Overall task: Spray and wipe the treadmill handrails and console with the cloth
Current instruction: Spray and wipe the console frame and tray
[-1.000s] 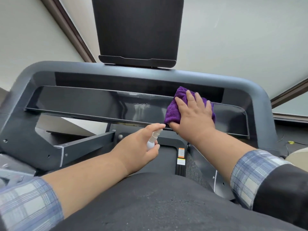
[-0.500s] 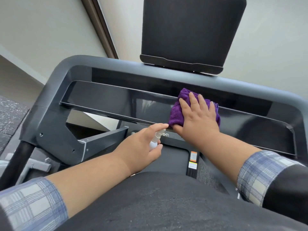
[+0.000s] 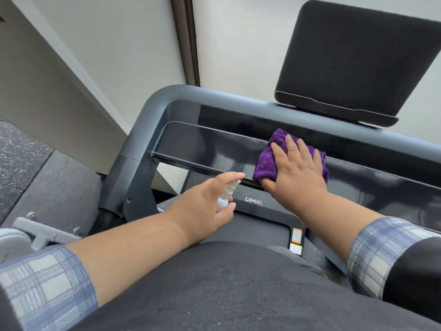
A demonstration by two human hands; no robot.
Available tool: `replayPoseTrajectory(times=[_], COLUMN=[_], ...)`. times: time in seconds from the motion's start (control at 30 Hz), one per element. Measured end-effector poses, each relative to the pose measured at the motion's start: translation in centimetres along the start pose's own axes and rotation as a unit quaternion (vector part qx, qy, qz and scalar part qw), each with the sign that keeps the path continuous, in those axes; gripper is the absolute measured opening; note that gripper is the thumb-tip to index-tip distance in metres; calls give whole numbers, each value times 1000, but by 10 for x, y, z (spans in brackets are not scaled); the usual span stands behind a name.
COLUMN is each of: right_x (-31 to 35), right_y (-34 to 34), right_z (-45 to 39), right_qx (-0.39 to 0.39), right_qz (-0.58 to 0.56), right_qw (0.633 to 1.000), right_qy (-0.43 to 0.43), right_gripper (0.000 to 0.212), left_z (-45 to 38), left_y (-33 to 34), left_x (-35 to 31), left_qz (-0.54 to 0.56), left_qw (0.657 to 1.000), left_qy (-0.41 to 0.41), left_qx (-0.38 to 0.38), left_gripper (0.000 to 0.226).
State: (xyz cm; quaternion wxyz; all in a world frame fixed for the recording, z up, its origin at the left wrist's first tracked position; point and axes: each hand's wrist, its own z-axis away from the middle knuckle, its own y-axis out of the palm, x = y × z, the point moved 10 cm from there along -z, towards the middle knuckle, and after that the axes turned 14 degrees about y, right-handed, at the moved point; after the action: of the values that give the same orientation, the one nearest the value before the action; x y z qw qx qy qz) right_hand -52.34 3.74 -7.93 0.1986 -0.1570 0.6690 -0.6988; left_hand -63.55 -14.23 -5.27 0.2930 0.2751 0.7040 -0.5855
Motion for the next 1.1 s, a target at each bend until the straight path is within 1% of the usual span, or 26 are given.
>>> replayPoseTrajectory(times=[0.13,0.23,0.43,0.57,0.67,0.77,0.97,1.1], right_x=[25,61,154,197,224,250,265,265], right_y=[-2,-6,-8,-10,-10,-9,-11,-14], right_z=[0,-1,-8,-13,-13,-14,-8,5], right_qx=[0,5,31,33,27,22,4,8], right_qz=[9,11,12,22,25,35,38,32], right_qw=[1000,999,995,990,987,982,975,963], right_qy=[-11,-36,-99,-134,-158,-184,-218,-267], right_gripper=[93,93,98,100,100,100,96,88], left_z=[17,26,57,82,95,104,112,101], left_y=[-16,-26,-61,-83,-86,-83,-84,-78], left_x=[14,18,34,44,48,48,48,40], left_qz=[1,5,2,1,-1,1,4,3], left_qw=[1000,1000,999,995,993,993,989,992], left_qy=[-1,0,-22,-51,-62,-69,-85,-77], left_qx=[6,1,-45,-89,-100,-98,-118,-102], left_gripper=[59,62,60,59,61,58,58,59])
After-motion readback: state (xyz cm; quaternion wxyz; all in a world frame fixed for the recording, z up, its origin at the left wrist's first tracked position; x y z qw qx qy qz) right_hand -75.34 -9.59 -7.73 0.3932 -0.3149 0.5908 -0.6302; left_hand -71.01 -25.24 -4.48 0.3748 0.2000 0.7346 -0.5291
